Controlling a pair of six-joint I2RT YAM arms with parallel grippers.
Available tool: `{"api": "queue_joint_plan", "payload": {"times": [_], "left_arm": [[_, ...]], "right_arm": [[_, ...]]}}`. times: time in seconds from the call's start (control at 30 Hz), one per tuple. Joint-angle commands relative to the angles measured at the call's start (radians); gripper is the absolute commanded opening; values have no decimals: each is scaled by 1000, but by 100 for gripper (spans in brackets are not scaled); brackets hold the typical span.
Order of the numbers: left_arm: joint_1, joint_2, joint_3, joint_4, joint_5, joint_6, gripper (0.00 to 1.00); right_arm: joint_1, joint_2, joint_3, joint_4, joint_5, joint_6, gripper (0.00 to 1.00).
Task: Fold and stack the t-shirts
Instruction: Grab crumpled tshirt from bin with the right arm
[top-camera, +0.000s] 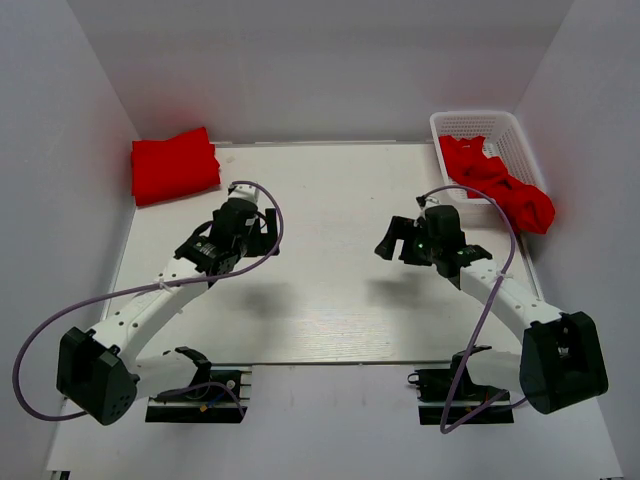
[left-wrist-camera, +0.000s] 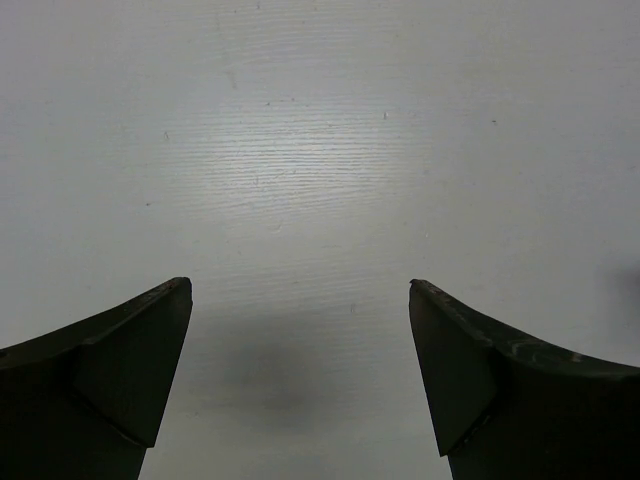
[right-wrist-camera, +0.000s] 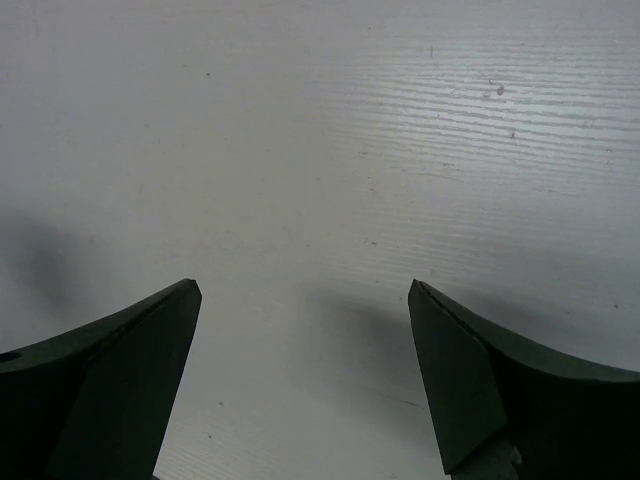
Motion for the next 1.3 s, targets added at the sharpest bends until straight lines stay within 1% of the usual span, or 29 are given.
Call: {"api": "queue_joint_plan", "payload": {"times": [0.0, 0.2, 0.23, 0.27, 0.3, 0.33, 0.37, 0.4, 0.43, 0.47, 0.5, 0.53, 0.57, 0.6, 0.63, 0.67, 0.7, 0.73, 0.77, 0.8, 0.83, 0.87, 0.9, 0.93, 0.97, 1.07, 1.1, 1.2, 1.27], "left_arm": [[-4, 4, 55, -49, -25, -13, 100], [-4, 13, 64, -49, -25, -22, 100], [-4, 13, 64, -49, -25, -22, 100], [-4, 13, 73, -37, -3, -10, 100], [-4, 25, 73, -28, 30, 12, 100], [-4, 25, 82, -27, 44, 12, 100], [-4, 40, 83, -18, 63, 24, 100], [-4, 50, 93, -8, 84, 33, 100], [-4, 68, 105, -8, 113, 43, 100], [-4, 79, 106, 6, 127, 55, 100], [-4, 88, 127, 6, 161, 67, 100], [-4, 88, 127, 18, 170, 76, 100], [-4, 102, 141, 19, 181, 93, 100], [-4, 114, 154, 28, 190, 102, 100], [-4, 114, 155, 37, 190, 115, 100], [-4, 114, 155, 46, 201, 115, 100], [-4, 114, 155, 70, 201, 127, 100], [5, 126, 155, 80, 201, 127, 100], [5, 126, 155, 80, 213, 138, 100], [5, 137, 167, 97, 222, 138, 100], [14, 155, 181, 106, 222, 138, 100], [15, 175, 199, 106, 234, 147, 100], [15, 186, 219, 106, 235, 147, 100], [15, 197, 228, 106, 235, 156, 100], [15, 209, 237, 106, 235, 156, 100], [15, 261, 265, 97, 244, 165, 100], [15, 261, 265, 97, 257, 165, 100], [15, 304, 286, 106, 267, 165, 100], [15, 329, 311, 106, 276, 165, 100]], "right_arm": [[3, -10, 14, 65, -40, -49, 90], [-3, -31, 0, 117, -68, -74, 90], [-5, -15, 11, 114, -37, -93, 90], [-5, -4, 70, 94, 12, -110, 90], [-8, 33, 104, 86, 38, -117, 90], [-28, 82, 143, 71, 97, -147, 90], [-32, 113, 183, 22, 118, -158, 90], [-43, 227, 370, -59, 132, -164, 90], [-80, 275, 443, -151, 229, -163, 90], [-94, 313, 643, -187, 241, -163, 90], [-112, 435, 695, -237, 244, -167, 90], [-175, 473, 739, -265, 239, -163, 90], [-198, 508, 839, -276, 218, -163, 90], [-239, 612, 937, -327, 209, -157, 90], [-279, 646, 1027, -340, 208, -160, 90], [-296, 710, 1074, -352, 216, -175, 90], [-328, 743, 1212, -395, 236, -193, 90], [-368, 812, 1267, -417, 244, -202, 90], [-378, 884, 1316, -434, 245, -230, 90], [-405, 915, 1440, -466, 264, -229, 90], [-426, 996, 1468, -469, 262, -230, 90], [-449, 1037, 1519, -439, 259, -236, 90], [-480, 1077, 1527, -422, 252, -236, 90], [-480, 1093, 1533, -405, 251, -239, 90], [-496, 1108, 1531, -329, 221, -238, 90], [-523, 1215, 1544, -200, 187, -285, 90], [-523, 1216, 1550, -169, 181, -285, 90], [-543, 1303, 1625, -147, 158, -307, 90], [-551, 1332, 1623, -145, 147, -301, 90]]}}
